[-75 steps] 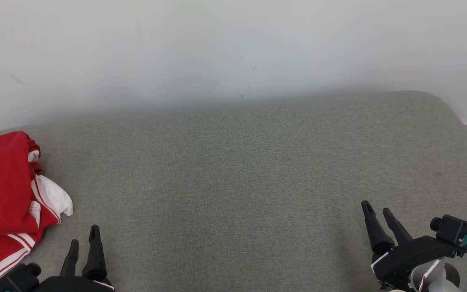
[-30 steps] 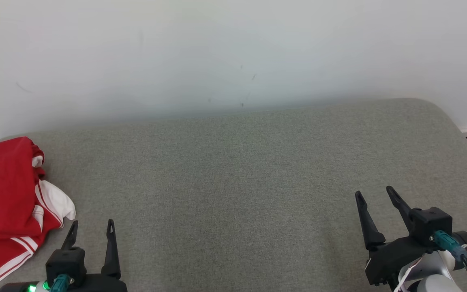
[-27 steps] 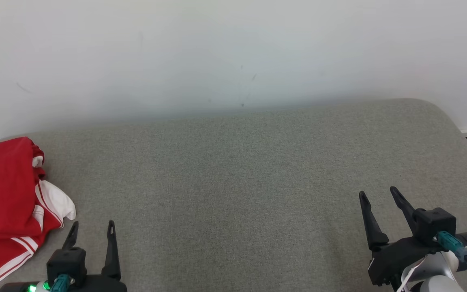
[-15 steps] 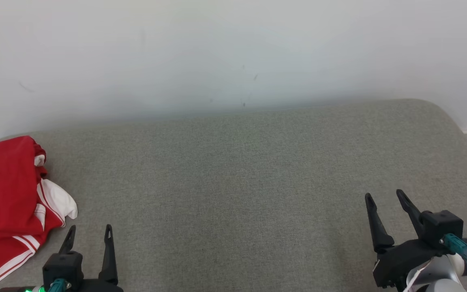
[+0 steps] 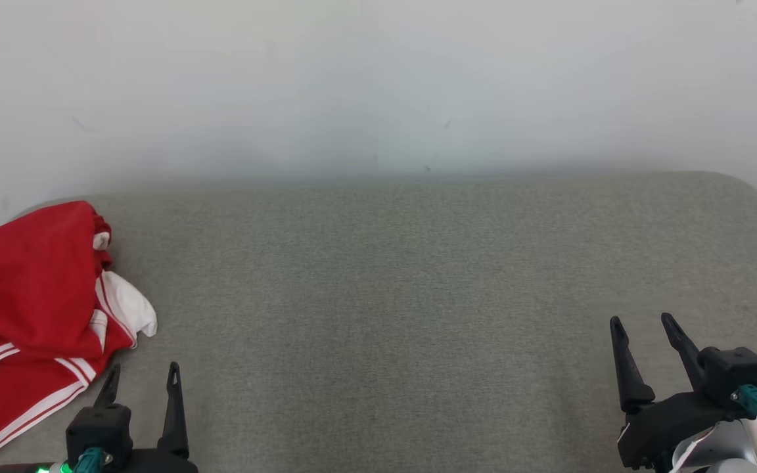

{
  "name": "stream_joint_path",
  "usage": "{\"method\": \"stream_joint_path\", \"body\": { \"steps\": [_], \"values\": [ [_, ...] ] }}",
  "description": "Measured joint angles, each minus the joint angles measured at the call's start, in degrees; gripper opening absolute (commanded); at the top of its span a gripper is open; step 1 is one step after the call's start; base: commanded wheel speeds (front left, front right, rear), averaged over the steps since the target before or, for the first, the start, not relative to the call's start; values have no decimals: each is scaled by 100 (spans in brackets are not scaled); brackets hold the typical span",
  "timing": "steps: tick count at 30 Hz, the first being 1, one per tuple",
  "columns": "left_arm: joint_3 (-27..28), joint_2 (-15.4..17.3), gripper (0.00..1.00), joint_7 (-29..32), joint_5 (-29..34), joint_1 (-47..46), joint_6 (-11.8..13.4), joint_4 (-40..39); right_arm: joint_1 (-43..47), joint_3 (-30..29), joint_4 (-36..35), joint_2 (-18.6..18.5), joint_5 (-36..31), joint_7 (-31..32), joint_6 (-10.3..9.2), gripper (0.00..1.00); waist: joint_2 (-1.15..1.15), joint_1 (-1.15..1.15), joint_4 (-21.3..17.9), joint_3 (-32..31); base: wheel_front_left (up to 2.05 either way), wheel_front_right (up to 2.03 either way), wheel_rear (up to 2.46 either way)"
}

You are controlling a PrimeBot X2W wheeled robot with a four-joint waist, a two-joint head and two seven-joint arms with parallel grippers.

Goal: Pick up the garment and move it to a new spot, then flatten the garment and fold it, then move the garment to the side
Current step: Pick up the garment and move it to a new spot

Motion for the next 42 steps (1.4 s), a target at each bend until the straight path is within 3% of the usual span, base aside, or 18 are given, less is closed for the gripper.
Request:
{"method": "stream_joint_path", "body": {
  "steps": [13,42],
  "values": [
    [37,-1,100,144,1,-7,1,-135,108,45,-88,54,19,3,0,100,0,0,622,31,0,0,0],
    [112,23,100,248,-5,-49,1,-204,-76,301,-37,168,52,88,31,100,0,0,2600,71,0,0,0]
  ]
}}
